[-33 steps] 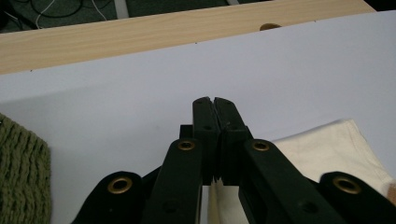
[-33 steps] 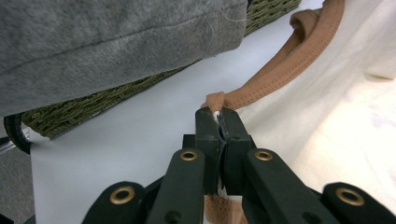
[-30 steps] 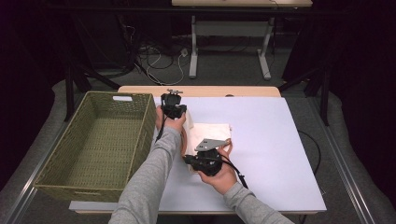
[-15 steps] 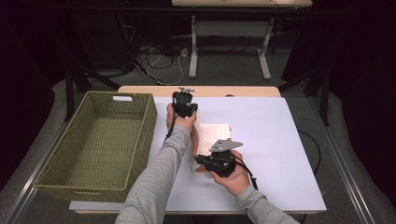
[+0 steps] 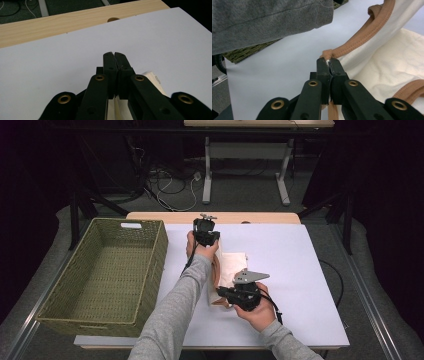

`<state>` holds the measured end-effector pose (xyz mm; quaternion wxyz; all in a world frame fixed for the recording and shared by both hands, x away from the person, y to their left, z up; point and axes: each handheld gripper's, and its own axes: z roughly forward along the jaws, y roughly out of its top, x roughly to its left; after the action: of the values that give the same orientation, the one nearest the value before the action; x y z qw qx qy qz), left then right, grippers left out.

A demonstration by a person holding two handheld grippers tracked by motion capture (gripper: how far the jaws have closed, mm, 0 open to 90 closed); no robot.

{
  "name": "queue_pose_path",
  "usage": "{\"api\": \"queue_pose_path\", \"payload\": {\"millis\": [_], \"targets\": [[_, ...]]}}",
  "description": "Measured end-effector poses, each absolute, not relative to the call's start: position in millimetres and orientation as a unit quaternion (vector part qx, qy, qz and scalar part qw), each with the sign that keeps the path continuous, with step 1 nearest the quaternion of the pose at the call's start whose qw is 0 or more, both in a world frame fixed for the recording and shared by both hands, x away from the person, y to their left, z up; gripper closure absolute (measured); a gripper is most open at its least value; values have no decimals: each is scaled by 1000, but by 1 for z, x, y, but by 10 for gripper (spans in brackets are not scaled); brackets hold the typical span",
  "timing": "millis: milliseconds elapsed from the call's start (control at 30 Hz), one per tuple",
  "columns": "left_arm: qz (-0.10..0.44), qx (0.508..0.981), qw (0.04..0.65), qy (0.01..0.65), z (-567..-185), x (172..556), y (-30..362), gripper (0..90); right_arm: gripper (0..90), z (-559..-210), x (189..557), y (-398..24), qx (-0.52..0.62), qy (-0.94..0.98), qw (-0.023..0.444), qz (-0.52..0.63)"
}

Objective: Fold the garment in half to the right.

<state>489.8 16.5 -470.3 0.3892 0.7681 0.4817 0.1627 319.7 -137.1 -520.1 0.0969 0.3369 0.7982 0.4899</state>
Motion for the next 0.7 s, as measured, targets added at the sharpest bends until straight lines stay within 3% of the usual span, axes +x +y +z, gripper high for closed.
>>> {"api": "queue_pose_path", "payload": {"millis": [700], "targets": [[174, 768, 401, 469, -458, 492, 3, 883, 879, -501, 323, -150, 355, 771, 86, 522]]}}
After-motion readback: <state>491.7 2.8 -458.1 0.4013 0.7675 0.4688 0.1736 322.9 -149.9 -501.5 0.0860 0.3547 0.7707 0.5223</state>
